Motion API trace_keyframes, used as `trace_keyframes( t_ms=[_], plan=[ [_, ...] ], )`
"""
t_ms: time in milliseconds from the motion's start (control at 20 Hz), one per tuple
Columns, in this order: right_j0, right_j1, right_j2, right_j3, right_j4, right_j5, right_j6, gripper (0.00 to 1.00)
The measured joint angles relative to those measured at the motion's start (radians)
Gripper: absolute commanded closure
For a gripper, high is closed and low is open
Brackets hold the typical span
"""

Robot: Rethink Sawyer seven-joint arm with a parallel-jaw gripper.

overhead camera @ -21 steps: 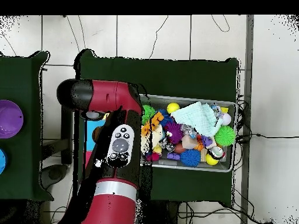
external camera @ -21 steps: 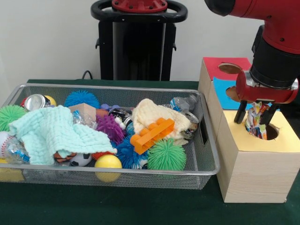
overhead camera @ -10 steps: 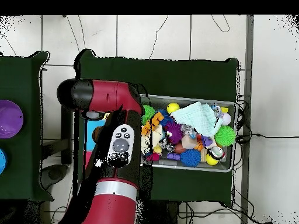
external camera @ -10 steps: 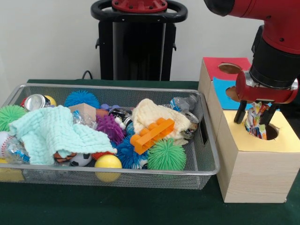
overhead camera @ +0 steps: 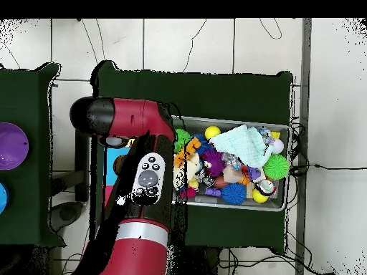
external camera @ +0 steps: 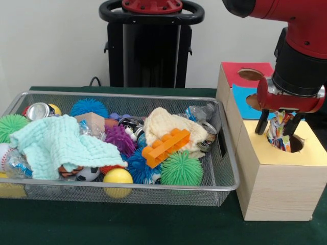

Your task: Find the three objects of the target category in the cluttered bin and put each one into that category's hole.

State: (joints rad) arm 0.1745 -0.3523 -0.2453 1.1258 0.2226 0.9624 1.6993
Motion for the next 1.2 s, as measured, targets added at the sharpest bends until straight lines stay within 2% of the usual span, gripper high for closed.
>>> trace_keyframes(
  t_ms=[1200],
  plan=[
    [0.002,-0.009,0.000,0.014,0.000,-0.010,0.000,0.00]
  ],
)
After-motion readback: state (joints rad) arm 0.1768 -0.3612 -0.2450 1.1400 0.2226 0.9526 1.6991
